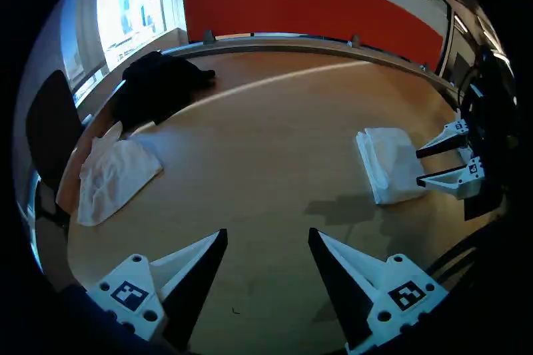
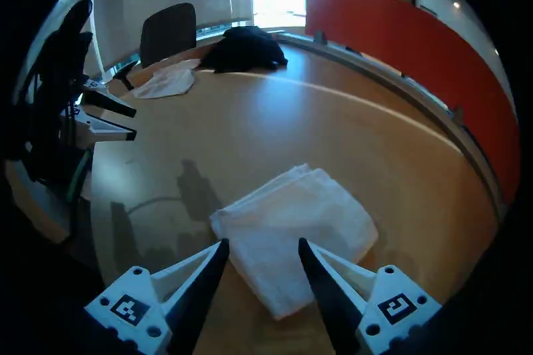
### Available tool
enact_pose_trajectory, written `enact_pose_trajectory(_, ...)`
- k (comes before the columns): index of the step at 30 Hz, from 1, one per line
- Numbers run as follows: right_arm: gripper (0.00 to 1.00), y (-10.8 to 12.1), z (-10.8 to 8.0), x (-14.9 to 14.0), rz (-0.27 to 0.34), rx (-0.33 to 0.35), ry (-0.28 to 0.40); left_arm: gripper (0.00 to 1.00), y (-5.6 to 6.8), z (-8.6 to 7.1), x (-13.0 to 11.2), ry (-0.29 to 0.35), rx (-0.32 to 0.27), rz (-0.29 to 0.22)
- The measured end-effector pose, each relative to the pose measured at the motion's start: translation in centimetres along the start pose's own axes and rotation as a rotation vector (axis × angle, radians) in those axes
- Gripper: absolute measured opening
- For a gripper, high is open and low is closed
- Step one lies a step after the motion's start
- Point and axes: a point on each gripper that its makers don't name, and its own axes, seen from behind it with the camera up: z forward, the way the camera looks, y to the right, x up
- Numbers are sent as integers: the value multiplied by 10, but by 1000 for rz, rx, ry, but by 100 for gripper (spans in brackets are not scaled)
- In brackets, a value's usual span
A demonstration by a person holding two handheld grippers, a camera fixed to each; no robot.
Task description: Fold towel
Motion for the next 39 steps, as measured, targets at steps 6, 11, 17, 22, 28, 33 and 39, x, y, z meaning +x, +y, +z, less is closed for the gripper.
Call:
enact_pose_trajectory(6, 80, 5, -4, -18, 22, -24, -19, 90, 1, 0, 0, 1, 0, 3)
enact_pose_trajectory(11, 80, 9, -9, -37, 34, -41, -46, 90, 0, 0, 1, 2, 1, 5)
enact_pose_trajectory(17, 80, 14, -14, -61, 57, -61, -79, 90, 1, 0, 2, 2, 1, 7)
enact_pose_trajectory(22, 80, 16, -15, -74, 70, -68, -98, 90, 2, 0, 1, 0, -1, 8)
enact_pose_trajectory(28, 69, 17, -14, -82, 63, -76, -121, 90, 3, 0, 1, 0, -3, 10)
enact_pose_trajectory(33, 50, 19, -14, -84, 65, -84, -122, 90, 4, 1, 2, 2, -4, 7)
enact_pose_trajectory(39, 22, 20, -17, -86, 80, -82, -120, 90, 3, 1, 3, 2, -3, 9)
